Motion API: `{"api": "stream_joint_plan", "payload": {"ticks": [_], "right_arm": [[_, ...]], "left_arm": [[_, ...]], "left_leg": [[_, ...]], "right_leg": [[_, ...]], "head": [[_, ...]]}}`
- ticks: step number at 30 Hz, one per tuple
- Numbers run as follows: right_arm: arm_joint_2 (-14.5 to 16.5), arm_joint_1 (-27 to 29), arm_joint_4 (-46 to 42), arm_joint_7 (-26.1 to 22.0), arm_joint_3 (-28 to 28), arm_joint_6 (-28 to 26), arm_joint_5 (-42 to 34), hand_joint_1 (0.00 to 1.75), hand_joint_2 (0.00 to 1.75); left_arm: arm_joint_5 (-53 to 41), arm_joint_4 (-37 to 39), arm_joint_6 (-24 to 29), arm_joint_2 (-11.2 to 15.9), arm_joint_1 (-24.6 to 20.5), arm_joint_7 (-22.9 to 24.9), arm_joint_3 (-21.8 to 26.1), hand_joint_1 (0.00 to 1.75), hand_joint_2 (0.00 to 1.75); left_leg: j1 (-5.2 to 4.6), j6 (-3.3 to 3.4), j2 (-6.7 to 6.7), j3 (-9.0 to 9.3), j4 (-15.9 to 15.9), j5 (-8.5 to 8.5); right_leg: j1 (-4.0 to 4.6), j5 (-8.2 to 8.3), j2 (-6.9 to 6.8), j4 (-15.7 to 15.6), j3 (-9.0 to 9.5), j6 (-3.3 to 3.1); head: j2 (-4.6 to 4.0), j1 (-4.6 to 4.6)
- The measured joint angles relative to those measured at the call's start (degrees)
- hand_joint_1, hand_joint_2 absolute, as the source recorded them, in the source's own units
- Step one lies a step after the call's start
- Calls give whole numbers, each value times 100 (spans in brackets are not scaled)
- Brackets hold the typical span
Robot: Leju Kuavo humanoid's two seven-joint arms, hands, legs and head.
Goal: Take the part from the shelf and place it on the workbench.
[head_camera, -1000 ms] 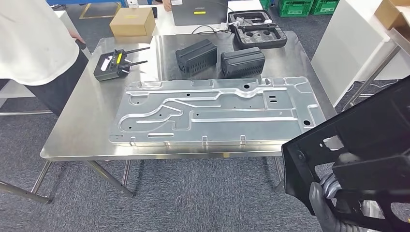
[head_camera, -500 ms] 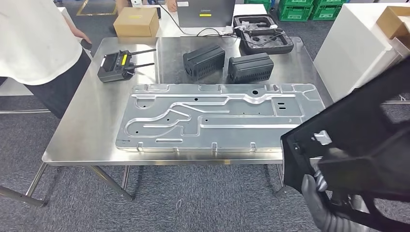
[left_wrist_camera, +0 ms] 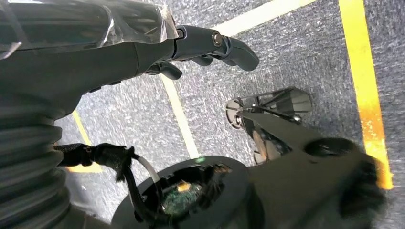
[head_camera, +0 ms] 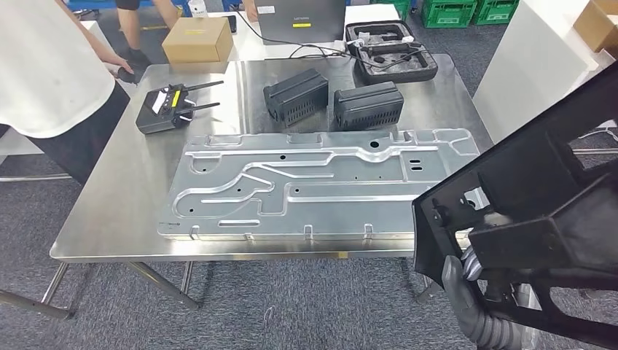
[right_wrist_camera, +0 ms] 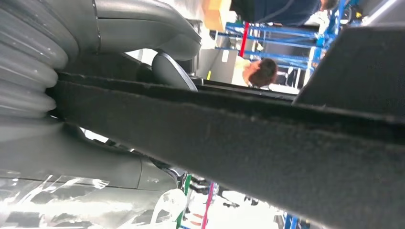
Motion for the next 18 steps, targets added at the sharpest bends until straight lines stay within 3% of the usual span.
{"api": "stream_joint_plan", "payload": {"ticks": [1, 2, 4, 5, 6, 10, 12, 14, 15, 16, 17, 18], "right_arm": [[-1, -1, 0, 7, 16, -3, 1, 175, 175], [-1, -5, 0, 11, 29, -4, 2, 175, 175], [-1, -21, 0, 22, 51, 0, 14, 175, 175], [-2, -35, 0, 36, 61, 13, 28, 175, 175], [-3, -47, 0, 62, 70, 35, 46, 175, 175], [-16, -121, 0, 221, 119, 244, 143, 175, 175], [-39, -218, 1, 309, 157, 410, 179, 175, 175], [-64, -355, 6, 415, 198, 623, 199, 175, 175], [-70, -428, 14, 470, 224, 744, 210, 175, 175], [-73, -519, 27, 526, 258, 878, 225, 175, 175], [-74, -624, 44, 582, 294, 1013, 240, 175, 175], [-76, -745, 63, 634, 328, 1140, 251, 175, 175]], "left_arm": [[-7, 0, 0, 3, 1, -7, 2, 0, 175], [-11, 0, 0, 6, -1, -11, 4, 0, 175], [-20, 1, 0, 8, -3, -14, 5, 0, 175], [-22, 1, 0, 9, -4, -10, 4, 0, 175], [-23, 2, 0, 9, -4, 0, 4, 0, 175], [-56, 2, 4, 7, 10, 59, 4, 0, 175], [-96, 2, 22, 5, 2, 92, 5, 0, 175], [-138, 2, 49, 5, -4, 104, 5, 0, 175], [-162, 2, 60, 4, -2, 106, 3, 0, 175], [-190, 2, 63, 2, -1, 105, -1, 0, 175], [-217, 2, 63, 0, 0, 102, -5, 0, 175], [-242, 2, 63, -2, 0, 93, -11, 0, 175]], "left_leg": [[1, 6, 1, -52, -5, 106], [1, 21, 1, 13, -255, 317], [-10, 77, 2, 322, -1074, 782], [-22, 105, 1, 444, -1394, 915], [-35, 128, 0, 509, -1573, 965], [-41, 229, -10, 564, -1693, 962], [-19, 291, -4, 612, -1735, 969], [-26, 325, 1, 630, -1736, 954], [-28, 331, 1, 636, -1735, 946], [-28, 331, -1, 645, -1734, 939], [-25, 325, -4, 659, -1733, 930], [-21, 313, -9, 678, -1730, 917]], "right_leg": [[1, -20, 2, 0, 29, -1], [2, -43, 6, 0, 66, 5], [9, -97, 14, 0, 144, 37], [19, -122, 20, 2, 166, 62], [27, -139, 24, 0, 177, 86], [19, -212, 21, 39, 181, 199], [12, -466, 15, 512, -27, 238], [16, -782, 14, 1304, -443, 263], [14, -834, 14, 1579, -614, 274], [12, -773, 13, 1645, -690, 280], [10, -602, 13, 1471, -651, 281], [7, -360, 12, 1101, -508, 279]], "head": [[0, 0], [0, 0], [0, -1], [1, -2], [1, 0], [0, 7], [0, 14], [0, 17], [0, 17], [0, 17], [0, 17], [0, 18]]}}
